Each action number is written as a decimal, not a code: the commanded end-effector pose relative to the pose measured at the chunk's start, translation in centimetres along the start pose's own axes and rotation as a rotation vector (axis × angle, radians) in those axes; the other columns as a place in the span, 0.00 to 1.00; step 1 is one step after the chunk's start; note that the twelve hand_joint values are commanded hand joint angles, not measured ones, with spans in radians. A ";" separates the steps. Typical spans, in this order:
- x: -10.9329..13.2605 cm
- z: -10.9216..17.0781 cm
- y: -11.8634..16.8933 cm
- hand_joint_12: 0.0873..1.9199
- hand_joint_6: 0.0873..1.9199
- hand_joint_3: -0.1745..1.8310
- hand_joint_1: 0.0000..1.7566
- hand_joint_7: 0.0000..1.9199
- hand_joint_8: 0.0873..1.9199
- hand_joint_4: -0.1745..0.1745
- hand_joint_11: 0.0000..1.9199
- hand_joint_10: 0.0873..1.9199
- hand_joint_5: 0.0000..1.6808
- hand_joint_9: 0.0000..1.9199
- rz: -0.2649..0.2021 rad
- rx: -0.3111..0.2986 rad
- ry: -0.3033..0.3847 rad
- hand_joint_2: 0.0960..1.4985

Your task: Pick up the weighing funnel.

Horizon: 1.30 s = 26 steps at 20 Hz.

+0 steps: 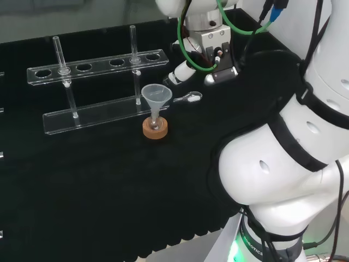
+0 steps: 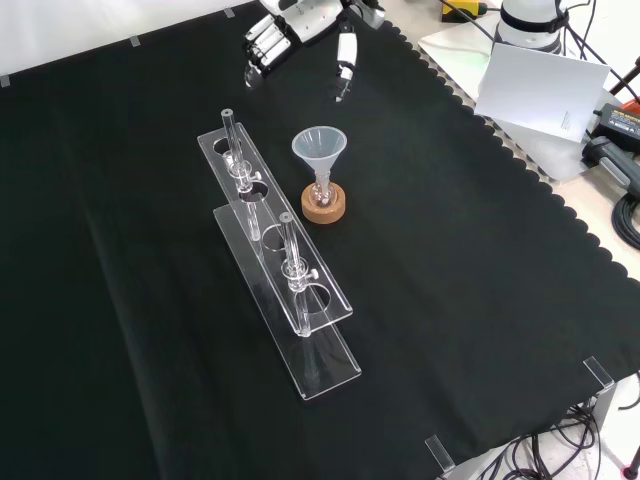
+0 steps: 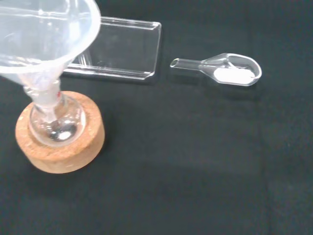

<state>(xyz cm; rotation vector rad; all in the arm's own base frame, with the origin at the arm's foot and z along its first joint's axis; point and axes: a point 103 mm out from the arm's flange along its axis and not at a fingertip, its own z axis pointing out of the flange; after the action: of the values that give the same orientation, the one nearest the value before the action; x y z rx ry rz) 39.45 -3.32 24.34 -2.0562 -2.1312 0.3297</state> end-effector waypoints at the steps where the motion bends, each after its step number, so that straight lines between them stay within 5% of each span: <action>1: -2.5 -0.2 1.0 0.77 0.00 0.19 0.28 0.01 0.35 0.28 0.05 0.39 0.11 0.13 0.023 -0.003 0.031 0.45; 15: -7.0 0.6 5.9 0.73 0.00 0.22 0.42 0.10 0.36 0.30 0.11 0.34 0.18 0.23 0.025 0.024 -0.022 0.46; 26: -9.1 5.2 9.9 0.72 0.00 0.26 0.46 0.12 0.35 0.35 0.13 0.32 0.24 0.25 -0.010 0.099 0.022 0.44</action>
<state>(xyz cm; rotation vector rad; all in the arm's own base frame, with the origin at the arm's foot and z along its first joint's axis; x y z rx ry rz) 46.52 -10.80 19.63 -2.0287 -2.0861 0.4048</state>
